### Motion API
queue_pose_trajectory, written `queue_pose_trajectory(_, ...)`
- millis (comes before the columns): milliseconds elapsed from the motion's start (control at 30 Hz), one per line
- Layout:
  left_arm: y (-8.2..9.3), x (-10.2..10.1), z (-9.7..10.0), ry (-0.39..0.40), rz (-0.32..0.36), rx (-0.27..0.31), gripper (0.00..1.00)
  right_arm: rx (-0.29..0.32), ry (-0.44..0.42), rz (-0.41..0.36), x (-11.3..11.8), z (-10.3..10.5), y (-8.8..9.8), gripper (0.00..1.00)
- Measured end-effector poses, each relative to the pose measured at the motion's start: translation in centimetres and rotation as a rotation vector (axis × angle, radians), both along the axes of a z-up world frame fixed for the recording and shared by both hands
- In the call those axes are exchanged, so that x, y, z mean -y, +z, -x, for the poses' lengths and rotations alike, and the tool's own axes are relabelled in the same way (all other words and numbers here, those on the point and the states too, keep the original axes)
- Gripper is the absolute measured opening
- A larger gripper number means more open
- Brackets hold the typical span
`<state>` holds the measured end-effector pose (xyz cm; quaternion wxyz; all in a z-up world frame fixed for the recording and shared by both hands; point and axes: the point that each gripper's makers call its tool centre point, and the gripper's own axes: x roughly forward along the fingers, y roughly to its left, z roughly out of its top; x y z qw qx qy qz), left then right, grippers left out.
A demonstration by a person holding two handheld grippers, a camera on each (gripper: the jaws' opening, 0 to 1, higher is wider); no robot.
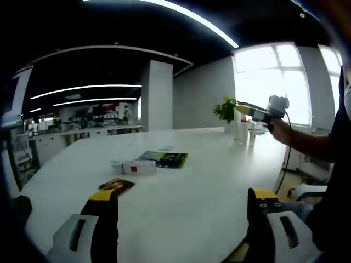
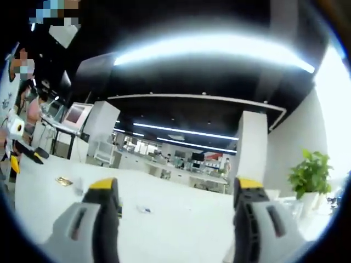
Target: Arrange the skincare products in the storage area until every visible bottle or jar stands upright without overlapping.
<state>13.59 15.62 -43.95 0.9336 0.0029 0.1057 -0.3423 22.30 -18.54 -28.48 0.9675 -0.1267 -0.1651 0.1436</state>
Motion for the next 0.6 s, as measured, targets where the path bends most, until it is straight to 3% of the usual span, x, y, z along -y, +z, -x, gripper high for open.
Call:
queue_pose_trajectory(433,-0.1,-0.9,0.1,0.037,0.002,-0.002,1.00,-0.088,0.131,0.036,-4.3,-1.4,-1.2,0.87)
queue_pose_trajectory(600,-0.2,-1.3,0.2,0.054,0.005,-0.005,1.00,-0.138,0.190,0.007,-5.9,-2.1,-1.7,0.86)
